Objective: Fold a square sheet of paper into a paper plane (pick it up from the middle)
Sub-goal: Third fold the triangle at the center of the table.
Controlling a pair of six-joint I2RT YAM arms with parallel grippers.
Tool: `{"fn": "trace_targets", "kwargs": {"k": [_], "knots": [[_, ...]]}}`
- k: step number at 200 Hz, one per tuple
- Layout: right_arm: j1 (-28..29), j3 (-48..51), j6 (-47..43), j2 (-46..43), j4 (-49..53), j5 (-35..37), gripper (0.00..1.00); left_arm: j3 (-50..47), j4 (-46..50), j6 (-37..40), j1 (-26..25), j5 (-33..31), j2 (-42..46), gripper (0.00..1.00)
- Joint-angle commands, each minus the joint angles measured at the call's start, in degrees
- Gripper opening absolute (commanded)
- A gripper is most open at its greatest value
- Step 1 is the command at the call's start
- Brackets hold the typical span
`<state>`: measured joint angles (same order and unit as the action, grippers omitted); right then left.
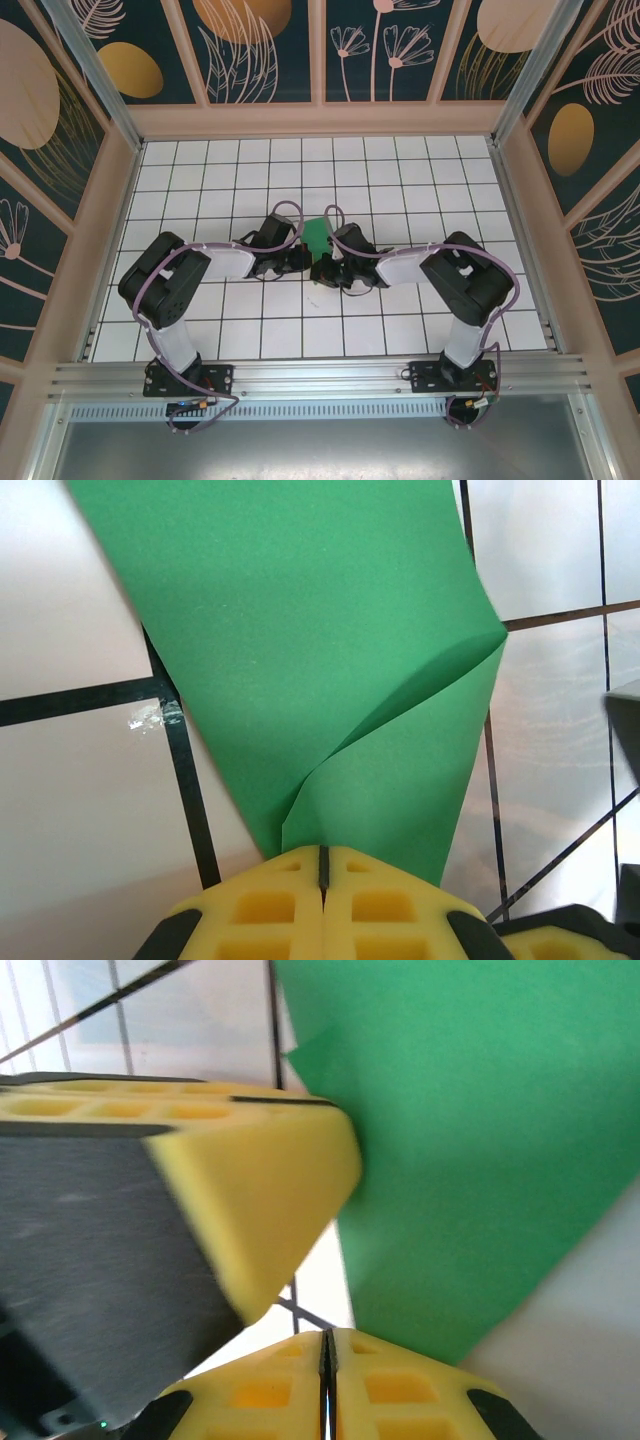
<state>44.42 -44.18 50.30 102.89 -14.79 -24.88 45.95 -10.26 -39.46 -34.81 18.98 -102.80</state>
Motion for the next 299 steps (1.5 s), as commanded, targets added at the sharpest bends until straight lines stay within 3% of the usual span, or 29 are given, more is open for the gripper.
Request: {"fn": "trace_targets", "kwargs": {"k": [1,30,86,150,178,221,245,299], "knots": [[0.4,-0.3,0.3,3.5,3.2,2.5,0.13,-2.0,4.3,1.2,0.2,-5.3,-3.3,0.00],[0.6,-1.1,0.1,4.9,5.4,3.1,0.12,-2.0,4.4,1.3,0.2,-5.2,-3.4,0.00],[1.2,-2.8,-1.8,-2.1,7.5,2.8,0.13,-2.2,4.5,1.4,0.2,-5.6,-3.1,0.00],[2.1,-4.0,-0.9,4.4,10.7,4.8,0.13,-1.8,4.7,1.5,0.2,-5.5,-3.0,0.00],[2.0,-5.1,-2.7,0.4,11.0,5.0,0.13,-2.0,4.9,1.7,0.2,-5.8,-2.9,0.00],[-4.0,-5.0,-3.5,-7.3,7.8,5.4,0.13,-2.1,4.5,1.5,0.2,-5.5,-2.8,0.00],[-7.0,-5.8,-3.9,-5.7,6.3,3.9,0.13,-1.9,4.5,1.6,0.2,-5.3,-3.1,0.00],[-7.5,-8.0,-4.0,1.1,5.9,4.0,0.13,-1.6,5.0,2.0,0.2,-5.2,-3.3,0.00]]}}
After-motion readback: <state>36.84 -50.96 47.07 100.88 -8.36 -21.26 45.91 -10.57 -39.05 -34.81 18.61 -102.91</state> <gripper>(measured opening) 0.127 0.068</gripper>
